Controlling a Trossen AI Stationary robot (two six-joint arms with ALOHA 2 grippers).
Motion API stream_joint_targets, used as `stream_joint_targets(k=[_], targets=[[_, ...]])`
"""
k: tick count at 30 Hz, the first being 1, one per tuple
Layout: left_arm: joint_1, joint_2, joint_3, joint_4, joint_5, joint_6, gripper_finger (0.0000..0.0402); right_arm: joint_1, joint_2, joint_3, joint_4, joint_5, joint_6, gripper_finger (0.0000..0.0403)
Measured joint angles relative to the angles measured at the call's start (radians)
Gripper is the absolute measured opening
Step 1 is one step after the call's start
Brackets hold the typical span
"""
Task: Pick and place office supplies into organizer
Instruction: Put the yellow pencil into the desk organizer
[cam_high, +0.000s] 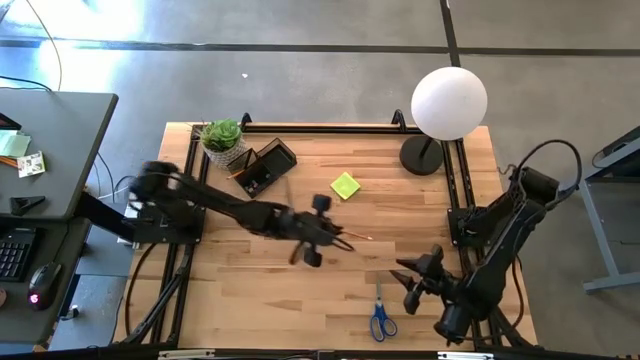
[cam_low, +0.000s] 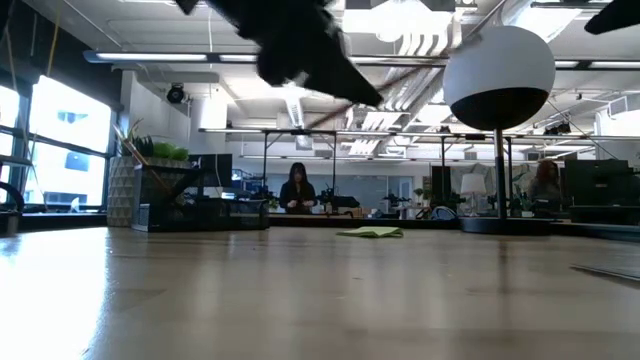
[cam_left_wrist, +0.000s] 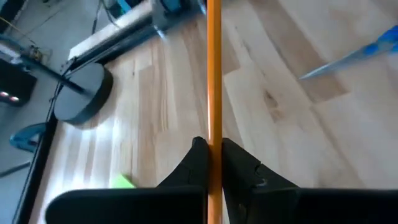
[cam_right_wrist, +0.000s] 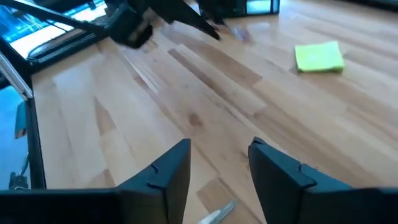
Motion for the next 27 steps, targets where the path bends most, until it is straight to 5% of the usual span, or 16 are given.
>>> stream_joint_targets(k=[4,11,15,27], targets=[[0.026,-0.214,-0.211,0.165,0.008,-0.065,0.0004,0.001,0.022,-0.001,-0.019,0.057,-0.008,0.0142],[0.109,-0.630,-0.551,0.374,-0.074,-0.125,0.0004,-0.022,0.089,-0.001,-0.055,0.323,-0.009,0.0122],[0.176,-0.826,-0.692,0.459,-0.125,-0.129,0.0004,-0.089,0.129,-0.001,-0.086,0.366,-0.012,0.0113],[0.338,-1.124,-0.928,0.495,-0.153,-0.141,0.0004,-0.300,0.223,-0.002,-0.067,0.470,-0.079,0.0101]])
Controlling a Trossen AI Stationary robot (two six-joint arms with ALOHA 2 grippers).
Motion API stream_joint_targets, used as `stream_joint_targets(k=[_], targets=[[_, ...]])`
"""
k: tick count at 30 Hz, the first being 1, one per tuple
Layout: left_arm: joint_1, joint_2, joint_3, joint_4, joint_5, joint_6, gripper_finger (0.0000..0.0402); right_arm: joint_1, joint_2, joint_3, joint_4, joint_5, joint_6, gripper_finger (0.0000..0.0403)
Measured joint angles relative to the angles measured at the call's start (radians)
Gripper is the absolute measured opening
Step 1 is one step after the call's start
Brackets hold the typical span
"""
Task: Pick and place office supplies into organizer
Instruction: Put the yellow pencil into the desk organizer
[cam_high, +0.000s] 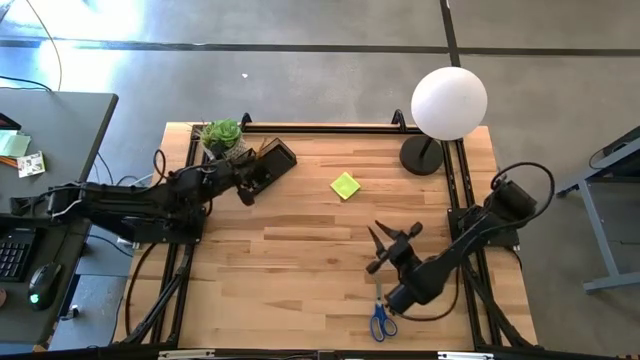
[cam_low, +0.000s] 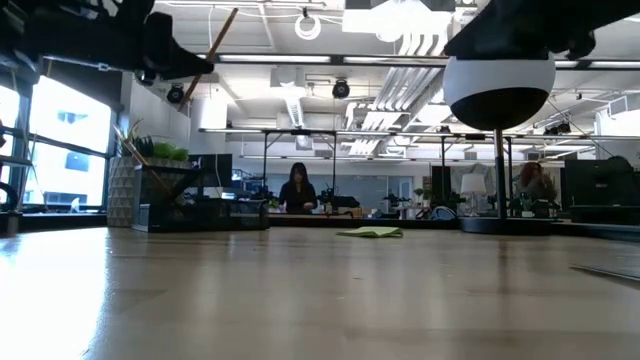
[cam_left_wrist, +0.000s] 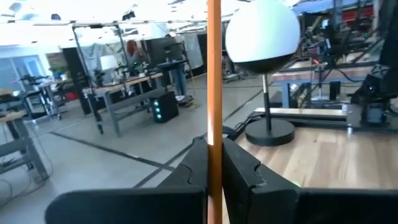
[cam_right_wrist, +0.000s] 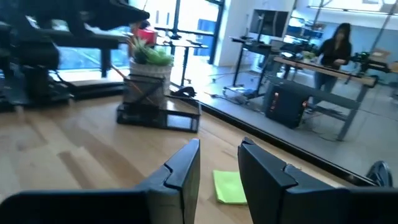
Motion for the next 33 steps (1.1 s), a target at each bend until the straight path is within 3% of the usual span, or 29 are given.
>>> stream_joint_targets(k=[7,10,16,21,24,28,33], targets=[[0.047,-0.085,-0.060,-0.030,0.006,-0.076,0.0003,-0.042,0.041,0.000,0.010,-0.053,-0.018,0.0103],[0.067,-0.118,-0.060,-0.067,0.009,-0.117,0.0003,-0.042,0.041,0.001,0.043,-0.106,-0.104,0.0103],[0.111,-0.163,-0.060,-0.084,0.054,-0.133,0.0003,-0.074,0.010,0.021,0.251,-0.352,-0.583,0.0103],[0.166,-0.166,-0.060,-0.105,0.089,-0.133,0.0003,-0.150,-0.008,0.021,0.648,-0.652,-1.112,0.0103],[0.215,-0.165,-0.060,-0.131,0.122,-0.134,0.0003,-0.206,-0.009,0.021,0.878,-0.840,-1.338,0.0103],[0.287,-0.165,-0.060,-0.144,0.192,-0.104,0.0003,-0.270,-0.010,0.023,1.069,-0.990,-1.497,0.0102],[0.380,-0.164,-0.064,-0.149,0.267,-0.109,0.0010,-0.327,-0.011,0.023,1.142,-1.085,-1.552,0.0096]])
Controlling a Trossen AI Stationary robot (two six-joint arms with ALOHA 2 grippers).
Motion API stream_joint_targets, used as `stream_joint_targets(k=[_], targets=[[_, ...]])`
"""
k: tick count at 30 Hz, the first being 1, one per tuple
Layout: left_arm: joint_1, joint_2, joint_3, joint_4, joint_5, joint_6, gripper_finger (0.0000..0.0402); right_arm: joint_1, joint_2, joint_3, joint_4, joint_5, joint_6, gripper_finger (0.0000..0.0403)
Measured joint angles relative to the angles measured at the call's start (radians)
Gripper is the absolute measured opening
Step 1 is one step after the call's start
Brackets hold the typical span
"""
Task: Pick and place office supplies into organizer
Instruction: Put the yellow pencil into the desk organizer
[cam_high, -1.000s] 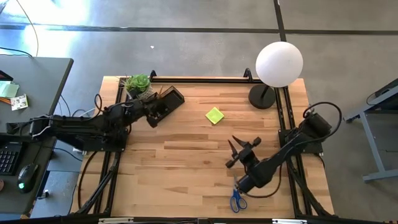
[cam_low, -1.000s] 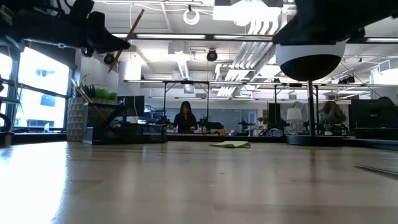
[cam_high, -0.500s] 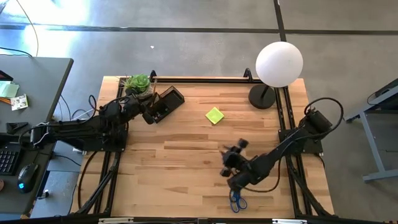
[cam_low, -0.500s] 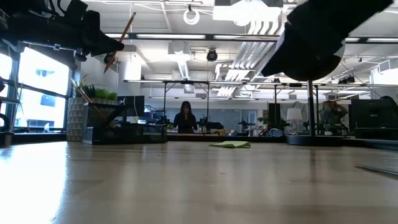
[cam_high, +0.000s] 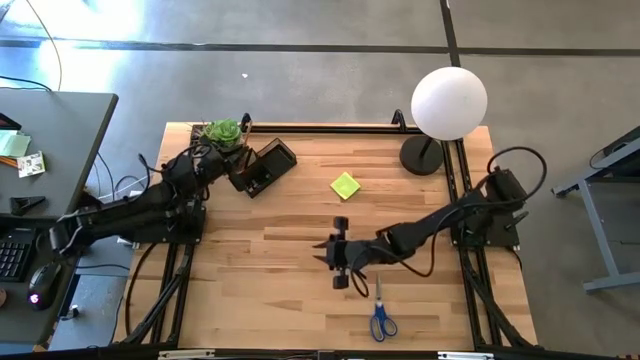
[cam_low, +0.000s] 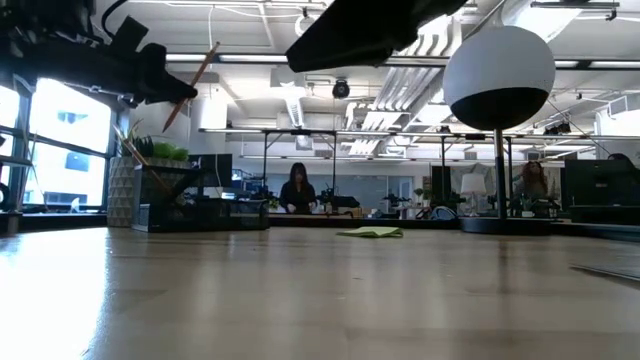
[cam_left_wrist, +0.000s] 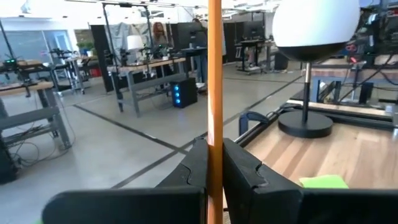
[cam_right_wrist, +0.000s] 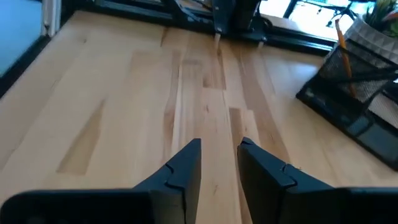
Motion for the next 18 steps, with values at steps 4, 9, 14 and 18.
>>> stream_joint_targets(k=[4,9,14,18], targets=[[0.061,0.000,-0.051,0.060,0.086,-0.006,0.0003,-0.033,0.000,0.000,0.028,-0.058,-0.018,0.0086],[0.121,-0.005,-0.136,0.192,0.130,-0.067,0.0008,-0.057,0.000,0.000,0.042,-0.088,-0.025,0.0073],[0.143,-0.005,-0.145,0.174,0.137,-0.066,0.0008,-0.079,0.000,0.000,0.043,-0.101,-0.024,0.0062],[0.142,0.004,-0.145,0.148,0.130,0.008,0.0011,-0.080,0.000,0.000,0.043,-0.129,-0.021,0.0053]])
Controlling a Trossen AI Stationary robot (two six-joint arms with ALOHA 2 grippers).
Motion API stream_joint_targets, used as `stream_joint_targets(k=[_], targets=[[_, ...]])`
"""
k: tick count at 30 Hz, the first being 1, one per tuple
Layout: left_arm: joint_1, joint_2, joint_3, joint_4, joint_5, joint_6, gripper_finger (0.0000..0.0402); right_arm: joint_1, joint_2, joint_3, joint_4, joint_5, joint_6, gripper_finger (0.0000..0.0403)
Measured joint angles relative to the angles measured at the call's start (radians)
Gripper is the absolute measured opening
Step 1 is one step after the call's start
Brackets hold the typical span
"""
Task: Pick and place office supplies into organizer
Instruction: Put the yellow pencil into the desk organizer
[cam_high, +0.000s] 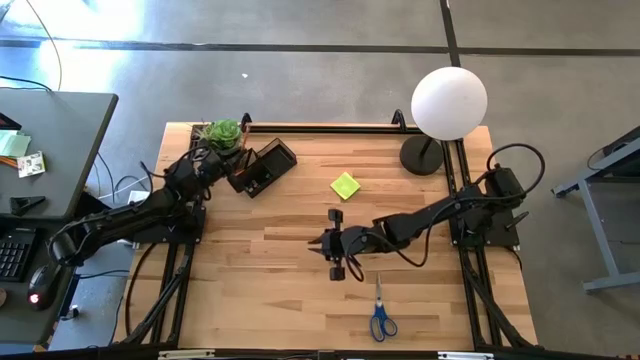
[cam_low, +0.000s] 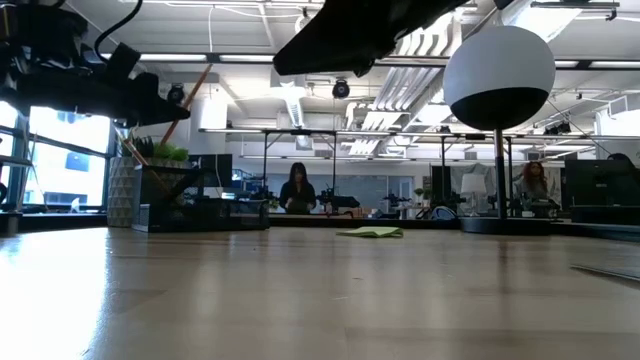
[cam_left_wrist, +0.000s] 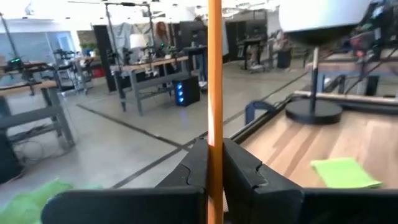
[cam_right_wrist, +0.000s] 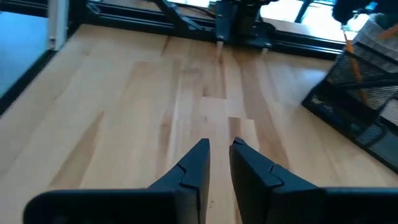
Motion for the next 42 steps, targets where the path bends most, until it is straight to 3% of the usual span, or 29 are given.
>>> stream_joint_targets(k=[5,8,14,18,22,28,33,42], targets=[[0.000,0.000,0.000,-0.019,-0.027,-0.013,0.0016,-0.005,0.000,0.000,0.011,0.035,-0.005,0.0042],[0.000,0.000,0.000,-0.015,0.012,-0.015,0.0008,-0.045,0.000,-0.001,0.121,0.079,-0.069,0.0037],[0.000,0.000,0.001,0.031,0.064,-0.032,0.0012,-0.274,0.000,0.045,0.377,-0.241,-0.025,0.0052],[0.000,0.000,0.001,0.037,0.127,-0.035,0.0015,-0.413,0.033,0.120,0.404,-0.342,-0.019,0.0086],[0.000,0.000,0.001,0.036,0.176,-0.061,0.0008,-0.471,0.127,0.271,0.405,-0.421,-0.022,0.0130],[0.000,0.000,0.001,0.028,0.176,-0.085,0.0018,-0.501,0.345,0.587,0.265,-0.439,-0.035,0.0176],[0.000,0.000,0.001,-0.007,0.191,-0.085,0.0013,-0.516,0.453,0.783,0.143,-0.439,-0.056,0.0175],[0.000,-0.001,0.001,-0.022,0.209,-0.092,0.0019,-0.490,0.458,0.836,0.062,-0.361,-0.110,0.0140]])
